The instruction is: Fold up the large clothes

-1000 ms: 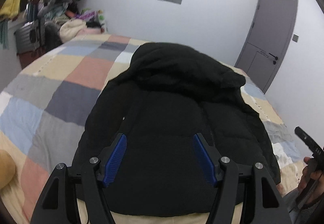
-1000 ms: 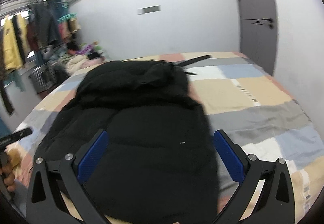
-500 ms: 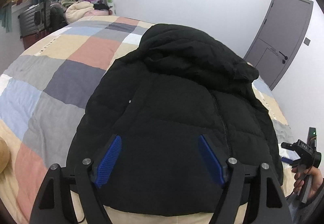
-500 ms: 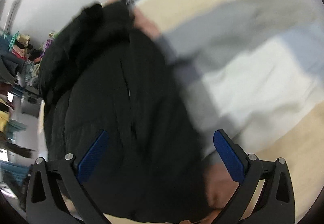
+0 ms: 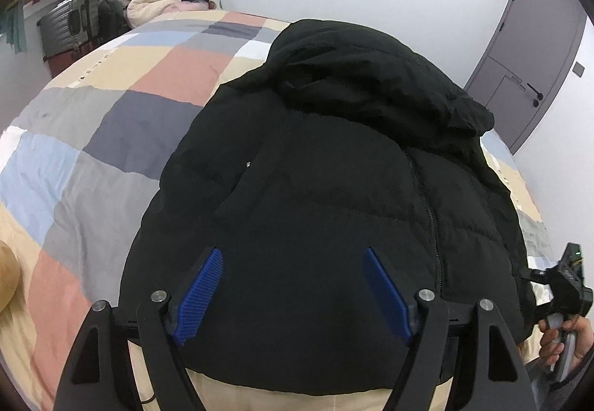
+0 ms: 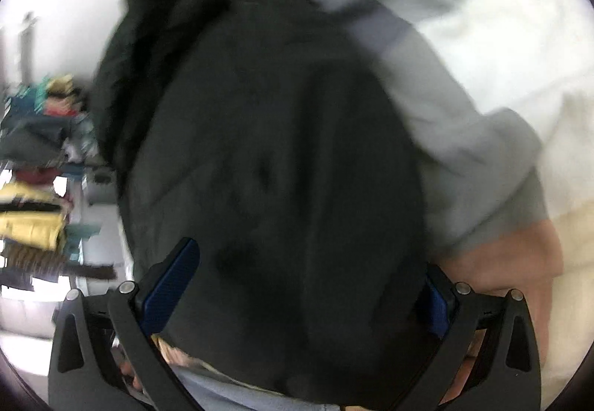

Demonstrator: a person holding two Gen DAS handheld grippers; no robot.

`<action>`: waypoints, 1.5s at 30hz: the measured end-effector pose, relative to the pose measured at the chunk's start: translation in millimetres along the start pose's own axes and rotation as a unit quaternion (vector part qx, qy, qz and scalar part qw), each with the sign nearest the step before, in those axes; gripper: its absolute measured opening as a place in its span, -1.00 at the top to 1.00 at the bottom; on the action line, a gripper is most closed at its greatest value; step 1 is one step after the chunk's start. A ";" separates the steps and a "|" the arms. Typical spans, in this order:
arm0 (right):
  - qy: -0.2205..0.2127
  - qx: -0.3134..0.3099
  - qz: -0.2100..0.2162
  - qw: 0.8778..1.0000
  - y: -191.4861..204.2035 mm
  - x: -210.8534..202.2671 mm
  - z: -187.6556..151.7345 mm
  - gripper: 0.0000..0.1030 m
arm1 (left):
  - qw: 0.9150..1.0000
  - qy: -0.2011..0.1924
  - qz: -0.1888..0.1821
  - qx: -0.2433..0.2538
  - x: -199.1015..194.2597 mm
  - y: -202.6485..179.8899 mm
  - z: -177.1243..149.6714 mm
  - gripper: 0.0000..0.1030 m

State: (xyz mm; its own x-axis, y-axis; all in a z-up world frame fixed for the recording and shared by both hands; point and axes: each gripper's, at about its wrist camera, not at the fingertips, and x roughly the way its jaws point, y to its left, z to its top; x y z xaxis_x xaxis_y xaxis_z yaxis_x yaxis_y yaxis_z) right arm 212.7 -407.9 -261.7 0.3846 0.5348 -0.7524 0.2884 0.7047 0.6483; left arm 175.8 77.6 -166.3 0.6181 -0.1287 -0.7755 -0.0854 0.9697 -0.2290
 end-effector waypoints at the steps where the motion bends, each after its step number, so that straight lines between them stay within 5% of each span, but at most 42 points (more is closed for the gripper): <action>1: -0.009 -0.023 0.008 1.000 9.1 -4.3 -3.7 -0.99 | 1.000 0.002 0.001 -0.001 0.6 0.4 0.0 -0.51; 5: -0.039 -0.106 0.029 0.993 36.7 -17.1 -19.1 -0.78 | 1.000 0.007 0.002 -0.005 2.7 2.1 -1.1 -0.51; 9: -0.075 -0.132 0.092 0.984 47.1 -34.5 -25.6 -0.35 | 1.000 0.012 0.004 -0.007 4.8 3.2 -1.8 -0.51; 13: -0.092 -0.106 0.130 0.981 47.5 -31.7 -21.2 -0.33 | 1.000 0.016 0.004 -0.011 5.8 4.0 -2.9 -0.51; 18: -0.081 -0.061 0.076 0.992 30.3 -19.6 -17.7 -0.36 | 1.000 0.019 0.006 -0.013 6.4 5.0 -2.9 -0.51; 24: -0.016 -0.016 -0.043 0.999 11.7 7.8 -14.3 -0.36 | 0.999 0.027 0.008 -0.017 9.7 7.8 -3.2 -0.51; 27: -0.004 -0.004 -0.031 1.000 9.4 10.7 -11.2 -0.32 | 0.999 0.033 0.006 -0.024 12.3 10.8 -3.4 -0.51; 29: -0.005 -0.023 -0.013 1.000 15.9 5.9 -11.8 -0.04 | 0.999 0.040 0.002 -0.030 14.8 12.8 -3.7 -0.51; 31: -0.019 -0.056 -0.004 0.998 25.0 -2.0 -13.2 0.48 | 0.998 0.048 -0.002 -0.037 17.8 15.1 -4.5 -0.51; 33: -0.038 -0.073 0.008 0.997 29.8 -12.6 -12.9 0.69 | 0.997 0.060 -0.017 -0.050 21.1 19.4 -4.7 -0.51; 39: -0.092 -0.076 0.060 0.991 33.2 -46.1 -12.3 0.80 | 0.988 0.092 -0.062 -0.110 27.3 48.8 2.2 -0.51; 41: -0.100 -0.073 0.059 0.991 29.7 -51.3 -11.6 0.81 | 0.985 0.122 -0.049 -0.111 33.8 60.3 8.4 -0.51; 45: -0.103 -0.071 0.047 0.991 27.2 -52.0 -10.4 0.81 | 0.969 0.155 -0.079 -0.175 44.1 103.4 21.8 -0.51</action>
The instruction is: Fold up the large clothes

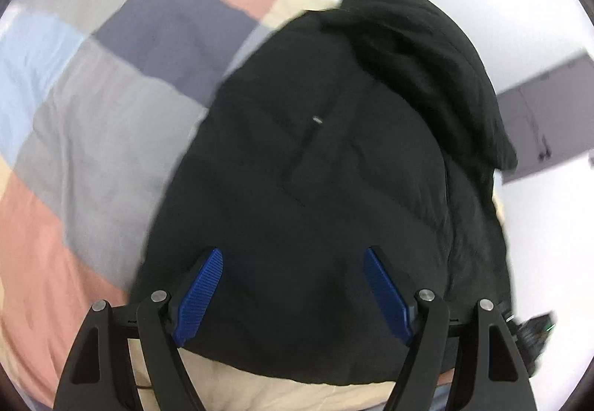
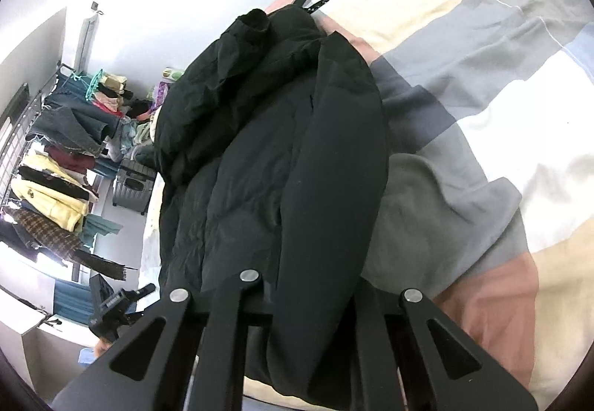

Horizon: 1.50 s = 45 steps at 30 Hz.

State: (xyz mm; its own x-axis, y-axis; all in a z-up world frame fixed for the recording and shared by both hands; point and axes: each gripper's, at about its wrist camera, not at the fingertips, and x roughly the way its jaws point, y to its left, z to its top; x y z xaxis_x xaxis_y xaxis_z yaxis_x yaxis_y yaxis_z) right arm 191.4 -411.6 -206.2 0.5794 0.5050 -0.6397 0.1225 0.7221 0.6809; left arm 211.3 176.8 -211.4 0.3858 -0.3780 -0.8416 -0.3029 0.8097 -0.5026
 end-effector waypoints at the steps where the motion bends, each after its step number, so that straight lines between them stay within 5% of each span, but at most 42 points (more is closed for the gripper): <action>1: 0.000 0.000 -0.004 1.000 1.8 3.7 -1.4 0.81 | 1.000 0.005 -0.002 -0.014 0.3 9.8 7.6 -0.51; 6: 0.006 -0.001 -0.019 1.000 4.3 12.3 -0.8 0.81 | 0.996 0.019 0.039 -0.079 8.4 59.4 28.7 -0.51; 16: 0.027 0.028 -0.034 0.999 -7.2 27.5 1.2 0.78 | 0.991 0.084 0.004 -0.099 49.0 77.6 33.0 -0.88; 21: 0.032 0.039 -0.036 0.998 -12.3 29.3 0.3 0.76 | 0.991 0.079 -0.050 -0.095 37.2 71.3 27.5 -0.79; 23: 0.032 0.045 -0.029 0.998 -14.6 28.5 0.7 0.76 | 0.989 0.071 -0.091 -0.095 27.4 68.7 22.9 -0.63; 28: 0.031 0.054 -0.023 0.998 -18.0 27.1 0.9 0.70 | 0.976 0.038 -0.204 -0.061 -3.1 49.4 14.3 -0.63; 31: 0.033 0.065 -0.019 0.997 -21.7 26.9 0.4 0.67 | 0.974 0.016 -0.224 -0.042 -18.5 40.1 14.6 -0.63; 36: 0.035 0.068 -0.026 0.997 -22.4 27.8 0.0 0.63 | 0.985 0.039 -0.165 -0.041 2.2 29.8 15.0 -0.65; 40: 0.037 0.073 -0.041 0.996 -25.1 30.8 -0.2 0.53 | 0.991 0.081 -0.062 -0.085 32.3 55.3 17.2 -0.65; 45: 0.051 0.076 -0.059 0.994 -27.6 38.2 -1.0 0.40 | 0.988 0.099 -0.060 -0.100 46.7 60.2 22.5 -0.65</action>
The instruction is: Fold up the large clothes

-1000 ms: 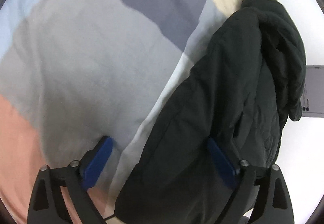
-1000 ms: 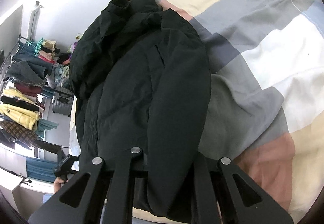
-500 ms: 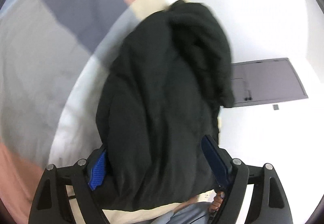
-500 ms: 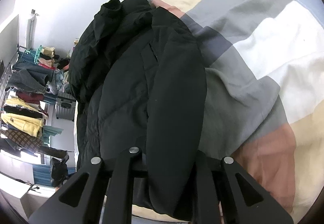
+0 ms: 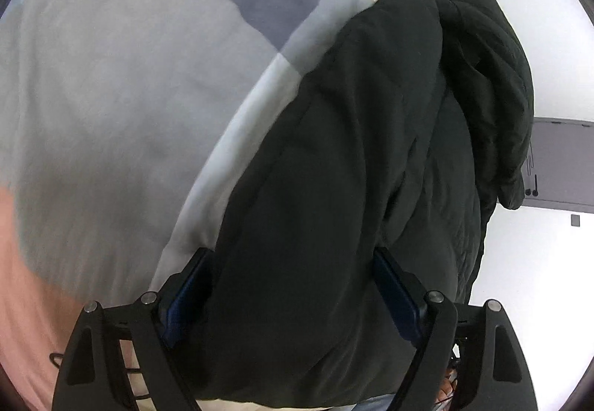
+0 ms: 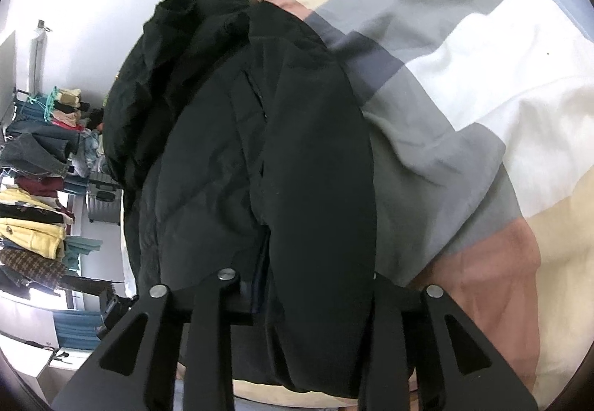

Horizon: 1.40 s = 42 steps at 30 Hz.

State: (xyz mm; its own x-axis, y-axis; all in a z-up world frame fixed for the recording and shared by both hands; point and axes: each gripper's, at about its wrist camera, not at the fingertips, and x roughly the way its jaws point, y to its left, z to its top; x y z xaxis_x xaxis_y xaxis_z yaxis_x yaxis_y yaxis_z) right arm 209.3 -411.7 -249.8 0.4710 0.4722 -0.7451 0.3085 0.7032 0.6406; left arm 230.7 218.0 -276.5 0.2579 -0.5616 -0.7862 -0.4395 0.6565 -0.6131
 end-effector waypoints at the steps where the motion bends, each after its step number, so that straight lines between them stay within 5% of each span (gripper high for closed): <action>1: 0.001 -0.001 0.001 1.000 -0.5 0.2 0.1 0.39 | 1.000 0.001 -0.010 0.008 -0.1 -2.1 -0.1 -0.65; 6: 0.006 -0.018 0.041 0.999 6.2 -2.4 -3.4 0.39 | 0.993 0.011 -0.087 0.084 -4.3 -31.1 -14.9 -0.42; 9: -0.018 -0.038 0.053 0.998 12.6 -15.9 -6.2 0.57 | 0.988 -0.015 -0.110 0.107 -13.7 -44.4 -25.8 0.23; 10: -0.025 -0.041 0.053 0.997 13.4 -19.5 -7.0 0.69 | 0.987 -0.027 -0.113 0.110 -16.9 -47.5 -29.3 0.59; 13: -0.045 -0.060 0.052 0.996 20.3 -29.8 -11.3 0.77 | 0.986 -0.049 -0.098 0.126 -23.6 -56.7 -36.5 0.74; 30: -0.097 -0.077 0.123 0.985 34.8 -150.8 -33.5 0.87 | 0.970 -0.132 -0.158 0.131 -150.5 -60.9 -125.8 0.91; 36: -0.113 -0.084 0.158 0.977 35.6 -206.8 -66.1 0.87 | 0.971 -0.138 -0.156 0.117 -197.5 -45.5 -165.7 0.91; 42: -0.118 -0.107 0.177 0.971 38.9 -252.5 -101.4 0.87 | 0.964 -0.162 -0.171 0.127 -246.9 -37.0 -207.3 0.92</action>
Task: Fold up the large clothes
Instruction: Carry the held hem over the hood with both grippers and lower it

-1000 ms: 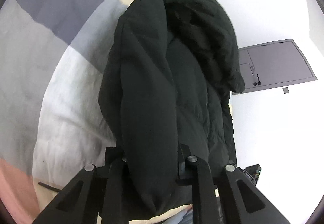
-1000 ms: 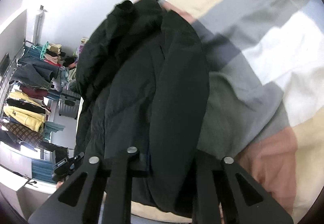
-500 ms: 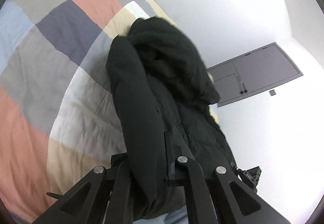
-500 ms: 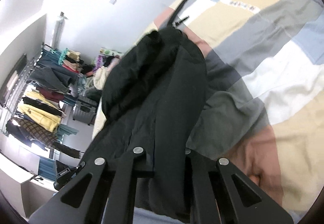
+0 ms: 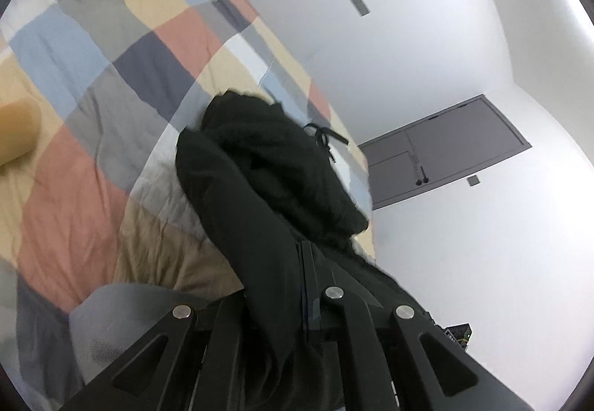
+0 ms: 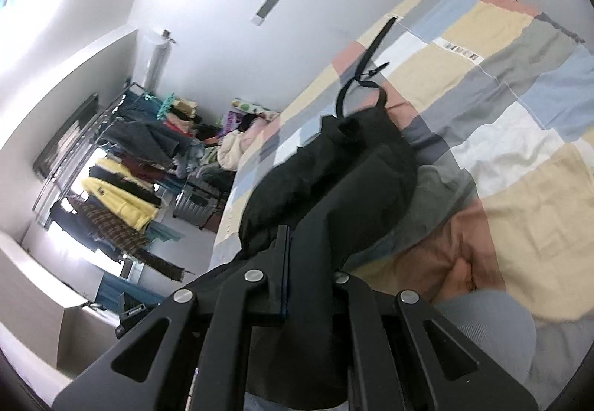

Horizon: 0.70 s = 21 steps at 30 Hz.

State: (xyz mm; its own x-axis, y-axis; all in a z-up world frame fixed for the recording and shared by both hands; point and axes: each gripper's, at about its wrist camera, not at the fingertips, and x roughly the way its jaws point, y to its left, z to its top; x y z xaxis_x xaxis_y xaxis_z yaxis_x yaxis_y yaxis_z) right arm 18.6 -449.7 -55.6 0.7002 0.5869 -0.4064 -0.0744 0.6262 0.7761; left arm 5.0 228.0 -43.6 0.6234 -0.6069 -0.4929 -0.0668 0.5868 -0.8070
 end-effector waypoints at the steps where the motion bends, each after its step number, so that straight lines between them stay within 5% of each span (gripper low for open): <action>1: 0.001 0.002 0.006 1.000 2.5 -9.0 -3.9 0.87 | 1.000 -0.004 -0.001 -0.003 -8.7 -1.5 -2.4 0.92; 11: 0.018 -0.023 0.004 1.000 29.1 -31.8 21.7 0.85 | 0.999 -0.014 0.020 0.040 -42.9 -47.2 4.7 0.91; 21: 0.022 -0.009 -0.038 0.999 30.1 28.2 112.1 0.83 | 0.993 -0.009 0.085 0.081 4.7 -98.9 75.5 0.89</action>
State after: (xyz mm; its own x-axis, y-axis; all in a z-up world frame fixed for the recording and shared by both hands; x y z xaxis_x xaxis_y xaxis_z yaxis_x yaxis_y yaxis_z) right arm 115.7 -471.8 10.3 0.6723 0.5595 -0.4847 -0.0351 0.6781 0.7341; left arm 73.3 207.6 58.5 0.6283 -0.4822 -0.6105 -0.0466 0.7600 -0.6483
